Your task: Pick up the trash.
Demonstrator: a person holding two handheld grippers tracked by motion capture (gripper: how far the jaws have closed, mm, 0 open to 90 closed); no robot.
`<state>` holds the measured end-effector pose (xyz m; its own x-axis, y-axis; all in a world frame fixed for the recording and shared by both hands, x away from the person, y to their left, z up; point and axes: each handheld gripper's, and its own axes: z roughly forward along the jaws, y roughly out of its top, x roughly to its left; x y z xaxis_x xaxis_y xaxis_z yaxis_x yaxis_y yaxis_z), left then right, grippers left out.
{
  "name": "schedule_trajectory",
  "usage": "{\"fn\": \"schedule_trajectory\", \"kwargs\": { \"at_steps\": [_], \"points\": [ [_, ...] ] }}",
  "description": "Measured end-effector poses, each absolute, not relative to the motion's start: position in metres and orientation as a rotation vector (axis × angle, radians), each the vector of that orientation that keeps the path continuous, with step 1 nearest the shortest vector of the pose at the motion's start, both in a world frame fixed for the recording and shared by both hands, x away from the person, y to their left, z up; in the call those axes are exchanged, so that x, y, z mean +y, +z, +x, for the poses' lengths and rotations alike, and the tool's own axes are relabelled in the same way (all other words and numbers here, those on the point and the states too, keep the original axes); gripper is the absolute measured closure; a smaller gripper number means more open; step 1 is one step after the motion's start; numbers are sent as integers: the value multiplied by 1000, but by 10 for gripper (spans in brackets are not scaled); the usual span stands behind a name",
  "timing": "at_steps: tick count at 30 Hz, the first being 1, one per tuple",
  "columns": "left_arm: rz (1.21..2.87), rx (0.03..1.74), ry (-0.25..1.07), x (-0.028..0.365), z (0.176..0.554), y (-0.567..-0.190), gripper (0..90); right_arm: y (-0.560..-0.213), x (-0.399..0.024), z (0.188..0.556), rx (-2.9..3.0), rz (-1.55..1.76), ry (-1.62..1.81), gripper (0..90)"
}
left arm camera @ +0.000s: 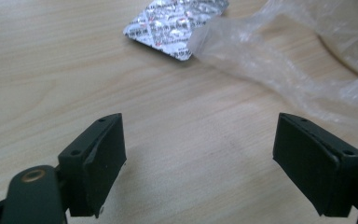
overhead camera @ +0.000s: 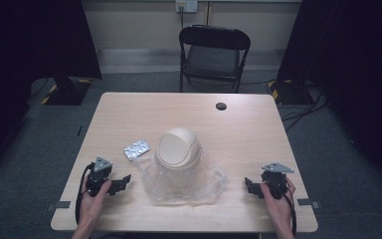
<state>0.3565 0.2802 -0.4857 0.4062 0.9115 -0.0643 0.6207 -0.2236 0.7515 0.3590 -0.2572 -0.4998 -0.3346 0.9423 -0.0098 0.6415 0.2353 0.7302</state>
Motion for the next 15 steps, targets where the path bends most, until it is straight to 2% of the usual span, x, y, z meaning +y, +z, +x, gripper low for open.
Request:
{"fn": "schedule_trajectory", "kwargs": {
  "at_steps": [6, 15],
  "points": [
    [1870, 1200, 445, 272, 353, -465, 162, -500, -257, 359, 2061, 1449, 886, 95],
    [1889, 1082, 386, 251, 359, -443, 165, -500, -257, 359, 2061, 1450, 886, 94]
  ]
}}
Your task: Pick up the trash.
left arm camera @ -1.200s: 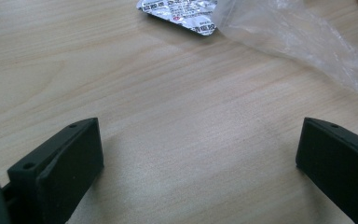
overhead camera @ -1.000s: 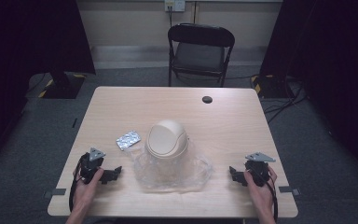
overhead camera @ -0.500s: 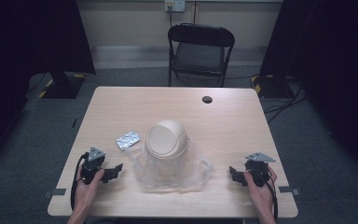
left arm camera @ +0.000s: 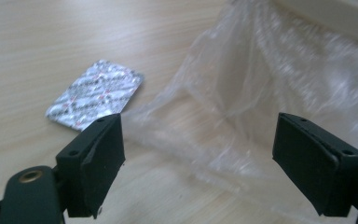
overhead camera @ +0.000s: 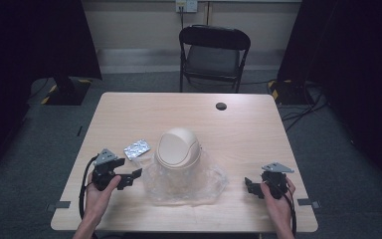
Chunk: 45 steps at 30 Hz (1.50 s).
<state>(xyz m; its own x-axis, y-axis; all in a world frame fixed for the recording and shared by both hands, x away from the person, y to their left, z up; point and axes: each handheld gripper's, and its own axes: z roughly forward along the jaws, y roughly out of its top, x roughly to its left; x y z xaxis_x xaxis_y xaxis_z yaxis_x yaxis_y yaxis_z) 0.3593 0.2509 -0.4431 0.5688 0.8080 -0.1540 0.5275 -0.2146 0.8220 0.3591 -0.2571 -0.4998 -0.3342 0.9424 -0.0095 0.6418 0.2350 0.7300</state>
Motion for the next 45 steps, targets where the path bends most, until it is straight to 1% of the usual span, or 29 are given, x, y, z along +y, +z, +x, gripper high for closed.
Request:
{"fn": "schedule_trajectory", "kwargs": {
  "at_steps": [2, 8, 15, 21, 24, 29, 39, 42, 45],
  "points": [
    [1867, 1067, 361, 246, 362, -437, 165, -500, -257, 359, 2061, 1449, 886, 94],
    [1877, 1022, 351, 233, 369, -420, 168, -500, -257, 359, 2061, 1449, 886, 94],
    [1824, 990, 336, 228, 374, -401, 165, -500, -257, 359, 2061, 1450, 886, 94],
    [1815, 912, 247, 208, 382, -386, 162, -500, -257, 359, 2061, 1449, 886, 94],
    [1866, 897, 309, 198, 385, -379, 162, -500, -257, 359, 2061, 1449, 886, 95],
    [1905, 889, 239, 189, 398, -383, 158, -500, -257, 359, 2061, 1449, 886, 94],
    [1960, 879, 251, 179, 410, -390, 153, -500, -257, 359, 2061, 1449, 885, 95],
    [2022, 850, 298, 172, 410, -390, 156, -500, -257, 359, 2061, 1449, 886, 94],
    [2022, 855, 273, 168, 414, -394, 157, -500, -257, 359, 2061, 1449, 886, 95]
  ]
}}
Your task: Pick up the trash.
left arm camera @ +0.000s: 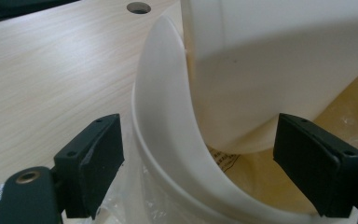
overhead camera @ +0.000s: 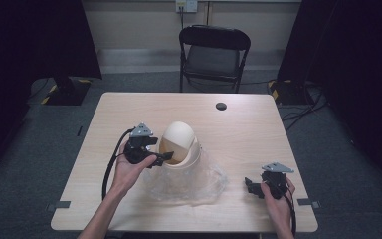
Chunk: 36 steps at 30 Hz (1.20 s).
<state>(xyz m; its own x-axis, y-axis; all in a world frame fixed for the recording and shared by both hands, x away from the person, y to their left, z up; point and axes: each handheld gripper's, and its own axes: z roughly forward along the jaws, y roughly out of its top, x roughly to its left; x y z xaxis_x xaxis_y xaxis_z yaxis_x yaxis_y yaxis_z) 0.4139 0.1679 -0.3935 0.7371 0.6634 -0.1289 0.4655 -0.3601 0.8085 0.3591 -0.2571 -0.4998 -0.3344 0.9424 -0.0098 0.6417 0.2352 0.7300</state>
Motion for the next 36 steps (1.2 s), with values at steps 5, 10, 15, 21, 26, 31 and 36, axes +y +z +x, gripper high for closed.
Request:
{"fn": "schedule_trajectory", "kwargs": {
  "at_steps": [5, 10, 15, 21, 26, 31, 36],
  "points": [
    [2007, 880, 240, 163, 422, -399, 159, -500, -257, 359, 2061, 1449, 886, 95],
    [2004, 883, 235, 162, 425, -402, 160, -500, -257, 359, 2061, 1450, 886, 95],
    [1974, 889, 231, 165, 423, -399, 169, -500, -257, 359, 2061, 1449, 886, 95],
    [1903, 886, 253, 184, 414, -387, 174, -500, -257, 359, 2062, 1448, 885, 94],
    [1850, 891, 289, 208, 410, -381, 173, -500, -257, 359, 2061, 1450, 886, 94],
    [1864, 946, 329, 235, 415, -387, 175, -500, -257, 359, 2061, 1449, 886, 94],
    [1887, 1022, 357, 263, 423, -407, 202, -500, -257, 359, 2061, 1449, 885, 94]
  ]
}}
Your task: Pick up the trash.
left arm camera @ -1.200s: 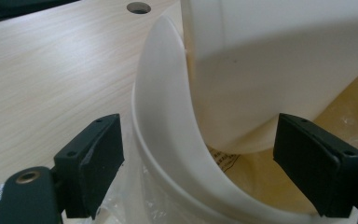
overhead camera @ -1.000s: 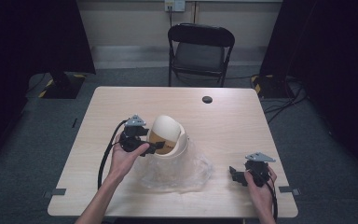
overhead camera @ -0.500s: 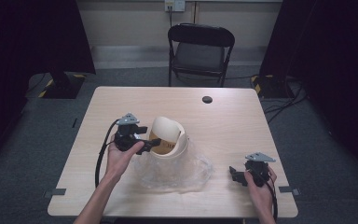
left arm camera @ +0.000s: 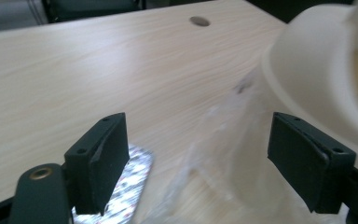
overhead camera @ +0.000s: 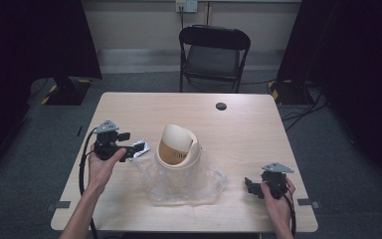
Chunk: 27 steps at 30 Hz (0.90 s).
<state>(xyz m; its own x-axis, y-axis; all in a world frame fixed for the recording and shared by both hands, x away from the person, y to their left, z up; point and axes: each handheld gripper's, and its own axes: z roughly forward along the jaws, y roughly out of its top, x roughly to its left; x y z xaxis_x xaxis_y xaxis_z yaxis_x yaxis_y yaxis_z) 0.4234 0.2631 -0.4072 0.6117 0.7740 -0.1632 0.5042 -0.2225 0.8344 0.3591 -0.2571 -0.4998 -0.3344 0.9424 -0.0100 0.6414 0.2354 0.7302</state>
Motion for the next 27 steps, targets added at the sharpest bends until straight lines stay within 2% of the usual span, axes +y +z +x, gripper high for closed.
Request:
{"fn": "schedule_trajectory", "kwargs": {
  "at_steps": [2, 11, 27],
  "points": [
    [1943, 1039, 395, 271, 427, -417, 201, -500, -257, 359, 2061, 1449, 885, 94],
    [2048, 1082, 402, 280, 448, -450, 221, -500, -257, 359, 2061, 1449, 885, 94],
    [2113, 1138, 294, 281, 481, -486, 210, -500, -257, 359, 2061, 1449, 886, 94]
  ]
}}
